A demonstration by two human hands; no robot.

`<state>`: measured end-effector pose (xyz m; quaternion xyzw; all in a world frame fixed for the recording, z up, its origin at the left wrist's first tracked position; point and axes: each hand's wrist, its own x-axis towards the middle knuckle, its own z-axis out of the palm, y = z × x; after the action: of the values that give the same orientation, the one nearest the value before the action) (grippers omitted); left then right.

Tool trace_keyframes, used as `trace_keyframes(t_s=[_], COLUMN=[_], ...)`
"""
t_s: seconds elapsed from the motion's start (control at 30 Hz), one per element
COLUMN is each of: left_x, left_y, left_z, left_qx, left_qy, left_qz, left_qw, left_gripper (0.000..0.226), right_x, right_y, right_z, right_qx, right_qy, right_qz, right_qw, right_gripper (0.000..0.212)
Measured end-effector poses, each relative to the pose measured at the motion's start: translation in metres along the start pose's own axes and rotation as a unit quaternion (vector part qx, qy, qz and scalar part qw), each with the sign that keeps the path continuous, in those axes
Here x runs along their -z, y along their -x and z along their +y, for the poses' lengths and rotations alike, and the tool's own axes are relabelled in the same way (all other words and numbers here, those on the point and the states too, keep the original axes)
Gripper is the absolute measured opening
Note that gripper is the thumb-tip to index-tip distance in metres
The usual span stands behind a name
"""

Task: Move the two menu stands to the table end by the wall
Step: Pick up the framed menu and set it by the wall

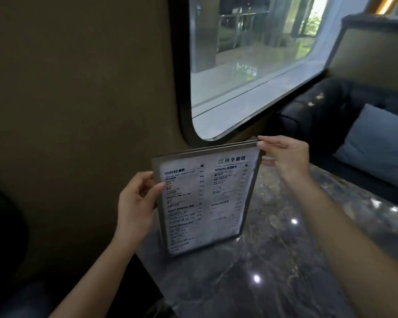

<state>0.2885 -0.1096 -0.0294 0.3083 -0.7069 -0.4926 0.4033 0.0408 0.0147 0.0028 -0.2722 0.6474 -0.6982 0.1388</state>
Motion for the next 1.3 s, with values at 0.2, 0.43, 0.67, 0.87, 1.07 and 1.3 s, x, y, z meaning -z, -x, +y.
trace_keyframes(t_s=[0.2,0.43,0.67,0.87,1.07,1.3], left_x=[0.036,0.055,0.064,0.068,0.075,0.051], left_y=[0.022,0.031,0.032,0.027,0.038,0.085], left_z=[-0.005,-0.015,-0.029,-0.040,-0.060,-0.119], left_qx=[0.045,0.050,0.040,0.029,0.058,0.250], left_qy=[-0.007,-0.006,-0.015,0.005,0.017,-0.117], left_qz=[0.068,0.099,0.117,0.104,0.071,-0.070], left_qw=[0.997,0.994,0.992,0.994,0.996,0.959], left_gripper=[0.021,0.023,0.020,0.026,0.041,0.050], right_x=[-0.054,-0.098,-0.119,-0.121,-0.092,-0.063], right_y=[-0.013,-0.025,-0.029,-0.028,-0.013,0.033], right_z=[0.003,0.008,0.017,0.031,0.079,0.172], right_qx=[-0.020,-0.016,0.001,-0.002,-0.054,-0.206], right_qy=[-0.018,-0.037,-0.032,0.006,0.094,0.285], right_qz=[-0.065,-0.120,-0.144,-0.167,-0.159,-0.260], right_qw=[0.998,0.992,0.989,0.986,0.981,0.899], right_gripper=[0.014,0.017,0.018,0.024,0.032,0.042])
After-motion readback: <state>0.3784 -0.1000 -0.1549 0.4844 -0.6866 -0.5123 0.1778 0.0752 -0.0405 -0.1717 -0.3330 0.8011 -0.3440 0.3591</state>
